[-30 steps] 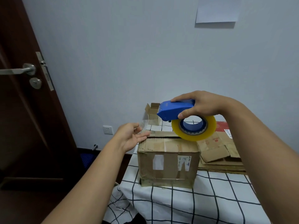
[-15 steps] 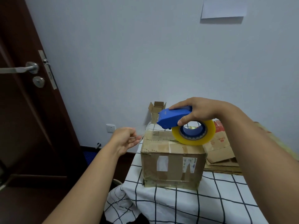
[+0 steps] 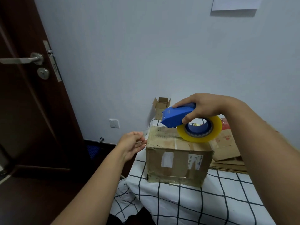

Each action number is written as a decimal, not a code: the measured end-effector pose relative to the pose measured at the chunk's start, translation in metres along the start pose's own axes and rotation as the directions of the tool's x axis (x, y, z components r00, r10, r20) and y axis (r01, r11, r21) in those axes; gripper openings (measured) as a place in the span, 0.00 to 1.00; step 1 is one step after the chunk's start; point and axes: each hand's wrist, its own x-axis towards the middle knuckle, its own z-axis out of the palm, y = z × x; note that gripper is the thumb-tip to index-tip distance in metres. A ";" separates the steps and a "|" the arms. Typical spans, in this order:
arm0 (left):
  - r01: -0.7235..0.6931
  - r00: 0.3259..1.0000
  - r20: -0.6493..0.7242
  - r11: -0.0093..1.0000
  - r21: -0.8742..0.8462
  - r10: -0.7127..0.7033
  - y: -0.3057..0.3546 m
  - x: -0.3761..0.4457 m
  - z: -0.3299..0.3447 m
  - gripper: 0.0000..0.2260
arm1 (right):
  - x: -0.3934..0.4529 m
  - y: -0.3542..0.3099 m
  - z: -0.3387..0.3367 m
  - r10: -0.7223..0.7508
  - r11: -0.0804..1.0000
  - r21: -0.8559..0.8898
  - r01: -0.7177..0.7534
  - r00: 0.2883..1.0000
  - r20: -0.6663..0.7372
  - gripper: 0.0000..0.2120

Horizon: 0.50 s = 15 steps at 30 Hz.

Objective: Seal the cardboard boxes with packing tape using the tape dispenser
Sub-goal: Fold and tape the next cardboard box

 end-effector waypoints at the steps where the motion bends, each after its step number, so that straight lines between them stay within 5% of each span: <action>1: -0.003 1.000 0.000 1.000 0.013 0.003 -0.002 0.001 0.000 0.05 | 0.000 0.000 0.000 -0.001 1.000 0.002 0.001 1.000 -0.001 0.24; 15: -0.021 0.995 -0.081 0.908 0.418 0.061 -0.016 0.003 0.022 0.08 | -0.004 0.002 0.003 0.012 1.000 0.008 -0.012 1.000 -0.028 0.27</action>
